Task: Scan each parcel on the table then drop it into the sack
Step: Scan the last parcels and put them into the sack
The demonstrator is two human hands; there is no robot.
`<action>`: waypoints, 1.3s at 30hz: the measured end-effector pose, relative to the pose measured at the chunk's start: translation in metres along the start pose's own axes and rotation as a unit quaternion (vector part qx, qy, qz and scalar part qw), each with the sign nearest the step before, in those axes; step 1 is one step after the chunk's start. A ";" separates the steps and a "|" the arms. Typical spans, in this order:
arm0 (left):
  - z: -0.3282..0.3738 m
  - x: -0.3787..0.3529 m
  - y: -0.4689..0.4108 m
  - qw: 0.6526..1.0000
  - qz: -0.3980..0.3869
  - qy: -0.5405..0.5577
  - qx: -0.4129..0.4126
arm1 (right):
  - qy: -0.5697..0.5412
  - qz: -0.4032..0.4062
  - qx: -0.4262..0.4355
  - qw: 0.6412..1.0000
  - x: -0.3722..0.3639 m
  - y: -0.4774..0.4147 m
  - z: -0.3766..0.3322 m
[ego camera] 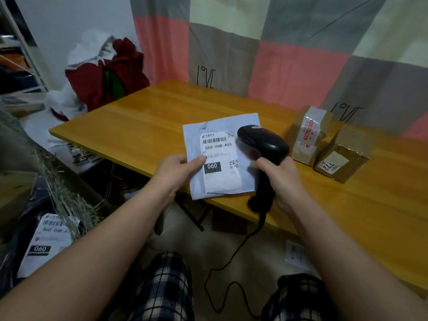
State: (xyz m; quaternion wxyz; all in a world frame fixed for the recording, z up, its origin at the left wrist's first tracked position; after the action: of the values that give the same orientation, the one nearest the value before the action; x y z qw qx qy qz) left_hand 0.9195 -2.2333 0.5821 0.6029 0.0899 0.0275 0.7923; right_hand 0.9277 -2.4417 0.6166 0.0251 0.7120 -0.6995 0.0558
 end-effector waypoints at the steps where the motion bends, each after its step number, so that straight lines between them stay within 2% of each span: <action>1: 0.003 -0.003 0.001 0.999 -0.007 0.035 -0.002 | -0.002 0.009 0.004 1.000 0.001 0.000 0.002; 3: 0.009 -0.008 0.000 0.997 0.001 0.068 -0.031 | 0.041 0.040 0.031 0.998 0.001 -0.001 0.007; 6: 0.016 -0.012 -0.004 0.995 0.039 0.049 -0.080 | 0.136 0.070 0.089 0.984 0.003 0.003 0.009; 9: 0.013 -0.010 -0.010 0.992 0.056 0.057 -0.094 | 0.131 0.048 0.111 0.984 0.000 0.014 0.012; 15: 0.001 -0.008 -0.015 0.990 0.072 0.068 -0.104 | 0.154 0.056 0.155 0.974 -0.017 0.032 0.015; 22: 0.000 -0.010 -0.012 0.989 0.073 0.074 -0.106 | 0.144 0.044 0.169 0.974 -0.021 0.034 0.011; 29: -0.003 -0.007 -0.010 0.988 0.074 0.078 -0.110 | 0.108 0.039 0.137 0.984 -0.022 0.036 0.012; 33: 0.002 -0.003 0.002 0.985 0.070 0.091 -0.126 | 0.090 0.009 0.153 0.984 -0.028 0.041 0.010; 37: 0.000 0.023 0.028 0.977 0.111 0.121 -0.132 | 0.052 -0.043 0.159 0.985 -0.046 0.051 0.008; 39: -0.011 0.049 0.049 0.972 0.161 0.106 -0.136 | 0.039 -0.080 0.161 0.983 -0.064 0.057 0.006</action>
State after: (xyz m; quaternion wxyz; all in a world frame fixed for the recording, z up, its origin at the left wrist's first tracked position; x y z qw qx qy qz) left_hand 0.8588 -2.1983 0.5844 0.4674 -0.0741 -0.0318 0.8804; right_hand 0.8700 -2.3798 0.6009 -0.0581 0.7577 -0.6205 0.1935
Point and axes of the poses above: each hand's wrist, its own y-axis away from the middle knuckle, its own x-axis out of the back of the hand, z = x × y, the point moved 1 cm from there along -y, towards the middle knuckle, and after that the axes turned 3 degrees about x, right-handed, at the moved point
